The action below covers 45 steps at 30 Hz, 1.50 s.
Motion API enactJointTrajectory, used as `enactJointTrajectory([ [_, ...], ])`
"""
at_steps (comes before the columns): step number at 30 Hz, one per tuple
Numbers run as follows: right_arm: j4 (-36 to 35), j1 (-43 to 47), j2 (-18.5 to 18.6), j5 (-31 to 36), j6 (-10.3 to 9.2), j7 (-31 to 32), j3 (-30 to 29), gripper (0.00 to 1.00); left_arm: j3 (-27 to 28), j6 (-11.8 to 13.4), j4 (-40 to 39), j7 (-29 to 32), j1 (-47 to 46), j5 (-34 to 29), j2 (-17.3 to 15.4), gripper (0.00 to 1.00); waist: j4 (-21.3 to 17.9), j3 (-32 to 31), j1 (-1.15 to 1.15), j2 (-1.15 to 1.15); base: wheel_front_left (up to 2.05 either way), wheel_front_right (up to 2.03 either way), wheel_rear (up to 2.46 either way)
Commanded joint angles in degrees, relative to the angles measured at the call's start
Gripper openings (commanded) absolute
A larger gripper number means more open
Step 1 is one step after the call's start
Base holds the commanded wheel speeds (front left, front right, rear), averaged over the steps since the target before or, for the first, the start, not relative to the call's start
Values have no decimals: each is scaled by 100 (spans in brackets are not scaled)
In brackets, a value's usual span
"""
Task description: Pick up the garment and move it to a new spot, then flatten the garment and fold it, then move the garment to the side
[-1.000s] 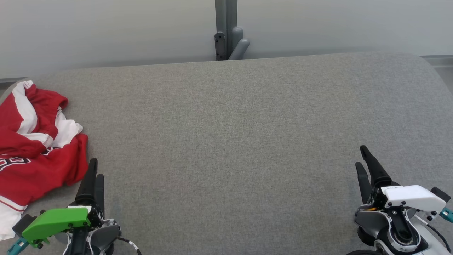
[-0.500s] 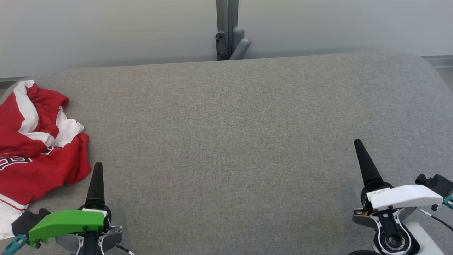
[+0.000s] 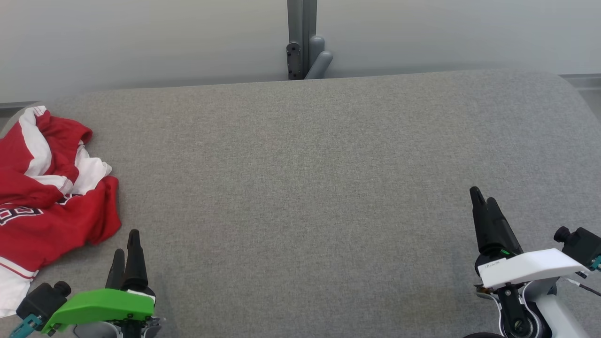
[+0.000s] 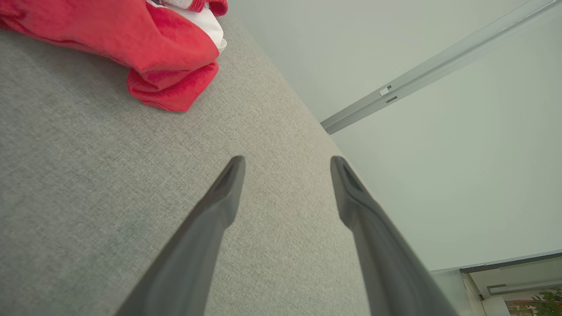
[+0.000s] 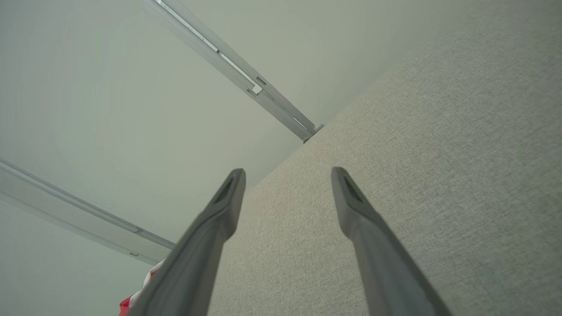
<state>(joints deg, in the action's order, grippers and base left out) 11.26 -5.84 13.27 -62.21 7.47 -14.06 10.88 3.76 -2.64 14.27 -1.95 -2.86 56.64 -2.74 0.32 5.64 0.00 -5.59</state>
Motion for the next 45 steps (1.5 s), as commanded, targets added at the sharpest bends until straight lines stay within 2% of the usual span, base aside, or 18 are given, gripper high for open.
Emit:
enactJointTrajectory([
  [1, -45, 2, 13, 302, 1, -26, -101, 100, 27, 22, -79, -67, -13, -237, -65, 100, -2, -2, 0, 1, 0, 0, 0],
  [17, 121, 135, -222, 2046, 2, -47, -584, 100, -99, -21, -115, -380, 236, -1710, -149, 100, -24, 2, 0, 1, 0, 0, 0],
  [36, 199, 291, -474, 3778, 2, -72, -984, 100, -247, -151, -84, -693, 383, -2990, -273, 100, -14, 3, 0, 1, 0, 0, 0],
  [45, 197, 325, -591, 4361, 2, -75, -1150, 100, -252, -184, -62, -810, 446, -3423, -296, 100, -15, 21, 0, 1, 0, 0, 0],
])
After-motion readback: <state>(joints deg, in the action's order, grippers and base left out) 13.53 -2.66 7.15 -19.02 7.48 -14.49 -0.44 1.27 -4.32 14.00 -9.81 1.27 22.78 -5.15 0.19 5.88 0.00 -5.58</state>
